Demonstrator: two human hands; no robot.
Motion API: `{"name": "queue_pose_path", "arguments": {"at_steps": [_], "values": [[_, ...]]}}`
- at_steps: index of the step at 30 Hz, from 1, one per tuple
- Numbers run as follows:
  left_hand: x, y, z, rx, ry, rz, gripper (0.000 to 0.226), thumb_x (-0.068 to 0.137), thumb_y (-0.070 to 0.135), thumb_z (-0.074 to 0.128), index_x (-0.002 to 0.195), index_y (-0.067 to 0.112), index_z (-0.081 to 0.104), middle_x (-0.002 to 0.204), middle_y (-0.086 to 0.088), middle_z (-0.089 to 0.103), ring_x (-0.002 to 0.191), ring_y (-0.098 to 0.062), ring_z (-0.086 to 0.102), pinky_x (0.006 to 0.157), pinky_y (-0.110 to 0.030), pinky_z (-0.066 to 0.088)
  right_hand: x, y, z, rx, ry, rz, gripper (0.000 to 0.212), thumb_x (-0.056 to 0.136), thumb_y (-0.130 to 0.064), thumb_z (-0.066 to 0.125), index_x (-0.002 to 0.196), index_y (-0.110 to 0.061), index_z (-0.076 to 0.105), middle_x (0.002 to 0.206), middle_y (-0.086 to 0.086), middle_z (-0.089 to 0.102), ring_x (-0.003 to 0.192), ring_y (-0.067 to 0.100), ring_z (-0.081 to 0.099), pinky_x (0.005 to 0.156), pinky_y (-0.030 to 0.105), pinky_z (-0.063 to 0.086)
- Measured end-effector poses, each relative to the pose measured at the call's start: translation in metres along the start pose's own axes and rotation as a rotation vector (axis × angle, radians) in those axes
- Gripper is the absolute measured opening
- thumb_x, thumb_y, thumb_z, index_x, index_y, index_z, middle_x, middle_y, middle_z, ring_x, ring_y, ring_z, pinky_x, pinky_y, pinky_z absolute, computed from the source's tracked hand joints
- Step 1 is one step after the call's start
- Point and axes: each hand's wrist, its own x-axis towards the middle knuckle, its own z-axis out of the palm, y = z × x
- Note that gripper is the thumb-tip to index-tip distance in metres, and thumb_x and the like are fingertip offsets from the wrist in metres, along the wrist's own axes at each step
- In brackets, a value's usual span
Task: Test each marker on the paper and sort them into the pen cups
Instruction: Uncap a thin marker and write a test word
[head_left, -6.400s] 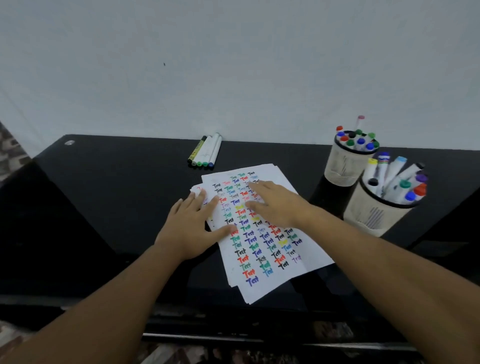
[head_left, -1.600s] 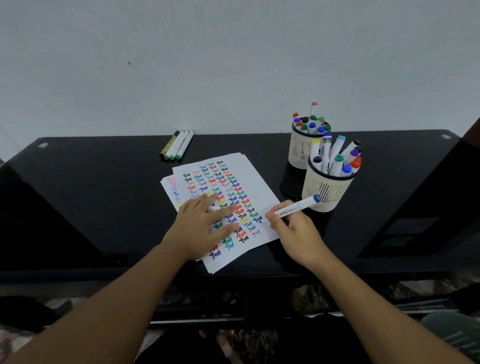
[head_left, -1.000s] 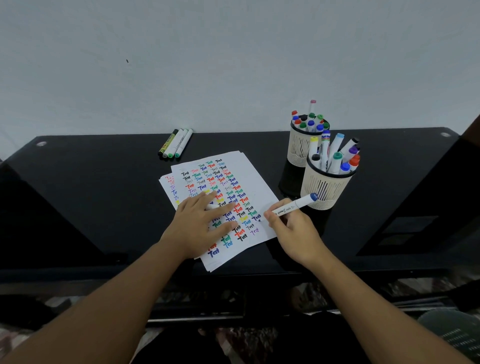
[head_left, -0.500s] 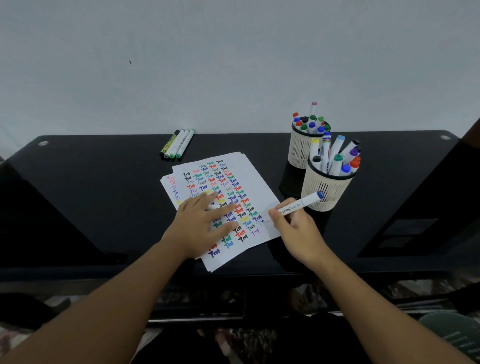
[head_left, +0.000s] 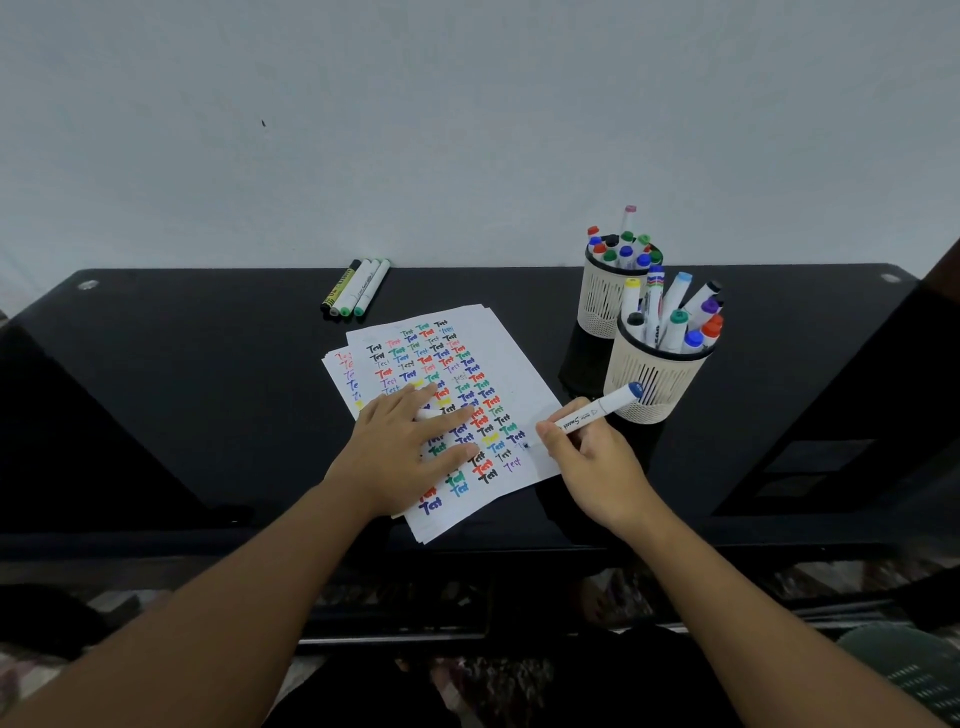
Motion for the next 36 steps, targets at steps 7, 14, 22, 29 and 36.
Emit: {"name": "queue_pose_path", "arguments": {"at_steps": [7,14,22,29,36], "values": [[-0.0003,0.0001,-0.0001,0.005,-0.012,-0.004,0.063,0.091,0.083,0.023,0.15,0.062,0.026,0.168,0.011,0.013,0.155,-0.018,0.004,0.126,-0.048,0.004,-0.0012,-0.0023,-0.0004,-0.018,0.009,0.011,0.016,0.106,-0.039,0.055,0.099,-0.024,0.057,0.09,-0.007,0.066,0.085,0.006,0.062,0.068,0.019,0.047],[-0.0008,0.0017,-0.0027,0.005,-0.007,-0.004,0.062,0.092,0.081,0.025,0.15,0.061,0.027,0.168,0.011,0.014,0.155,-0.018,0.005,0.126,-0.048,0.005,-0.0017,-0.003,-0.002,-0.033,0.004,0.007,0.017,0.106,-0.04,0.054,0.097,-0.025,0.055,0.089,-0.006,0.064,0.085,0.011,0.062,0.068,0.024,0.046],[-0.0013,0.0018,-0.0025,0.001,-0.012,-0.001,0.062,0.092,0.081,0.024,0.15,0.061,0.026,0.168,0.011,0.013,0.155,-0.017,0.004,0.126,-0.049,0.004,-0.0025,-0.0062,-0.0009,-0.052,0.004,-0.008,0.017,0.107,-0.039,0.053,0.099,-0.024,0.054,0.089,-0.002,0.064,0.085,0.016,0.062,0.07,0.03,0.048],[-0.0003,0.0015,-0.0019,0.003,-0.016,-0.011,0.064,0.09,0.083,0.022,0.15,0.061,0.026,0.168,0.011,0.013,0.155,-0.017,0.003,0.126,-0.048,0.004,-0.0027,-0.0053,-0.001,-0.001,0.008,0.005,0.016,0.106,-0.04,0.054,0.098,-0.026,0.056,0.087,-0.007,0.063,0.082,0.007,0.06,0.066,0.024,0.044],[-0.0012,-0.0016,0.0012,-0.093,0.096,-0.01,0.067,0.091,0.077,0.023,0.154,0.055,0.025,0.164,0.003,0.028,0.151,-0.018,0.02,0.124,-0.045,0.015,-0.0005,0.0003,-0.0004,0.089,0.078,-0.054,0.01,0.106,-0.036,0.057,0.1,-0.028,0.058,0.085,-0.011,0.063,0.081,0.006,0.059,0.073,0.026,0.049]]}}
